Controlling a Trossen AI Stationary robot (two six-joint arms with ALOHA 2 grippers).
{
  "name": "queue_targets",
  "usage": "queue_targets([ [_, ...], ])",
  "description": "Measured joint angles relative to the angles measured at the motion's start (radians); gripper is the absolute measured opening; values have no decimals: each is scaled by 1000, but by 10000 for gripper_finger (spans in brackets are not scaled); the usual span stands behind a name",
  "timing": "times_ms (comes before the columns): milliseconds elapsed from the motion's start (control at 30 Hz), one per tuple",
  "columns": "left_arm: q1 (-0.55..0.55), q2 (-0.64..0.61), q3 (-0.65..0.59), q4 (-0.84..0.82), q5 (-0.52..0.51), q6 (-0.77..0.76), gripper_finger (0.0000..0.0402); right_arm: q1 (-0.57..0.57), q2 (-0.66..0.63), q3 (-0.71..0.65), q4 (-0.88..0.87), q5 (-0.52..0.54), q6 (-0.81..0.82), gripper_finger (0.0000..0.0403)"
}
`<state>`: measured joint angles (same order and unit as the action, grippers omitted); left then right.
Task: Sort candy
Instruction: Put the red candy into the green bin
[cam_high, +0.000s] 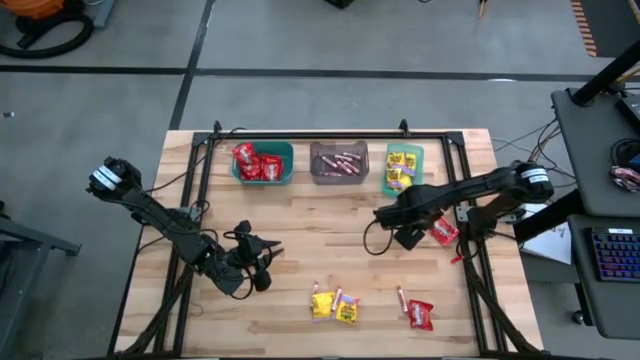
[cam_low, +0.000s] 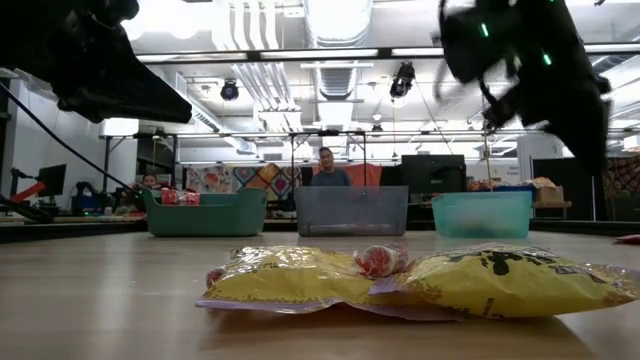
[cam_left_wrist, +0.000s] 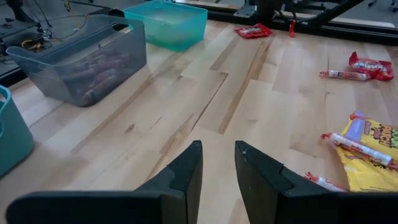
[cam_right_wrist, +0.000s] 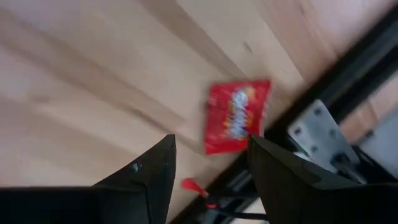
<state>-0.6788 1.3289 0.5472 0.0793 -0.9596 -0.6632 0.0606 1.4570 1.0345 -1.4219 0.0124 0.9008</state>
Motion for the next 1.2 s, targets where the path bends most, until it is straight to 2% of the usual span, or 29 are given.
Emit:
queue_targets([
  [333,0,0,0,53,-2,85,79,-71,4,-255,154,-2,35,189],
  [833,0,-1,0,78,-2,109,79,-100,2,-396,393,-24,-24,184],
  [1000,0,-1,0,85,-2,107,79,-100,2,-399,419,-26,-34,146],
  [1200,0,-1,0,86,-2,105,79,-100,3,-399,427,-15,-49,66],
])
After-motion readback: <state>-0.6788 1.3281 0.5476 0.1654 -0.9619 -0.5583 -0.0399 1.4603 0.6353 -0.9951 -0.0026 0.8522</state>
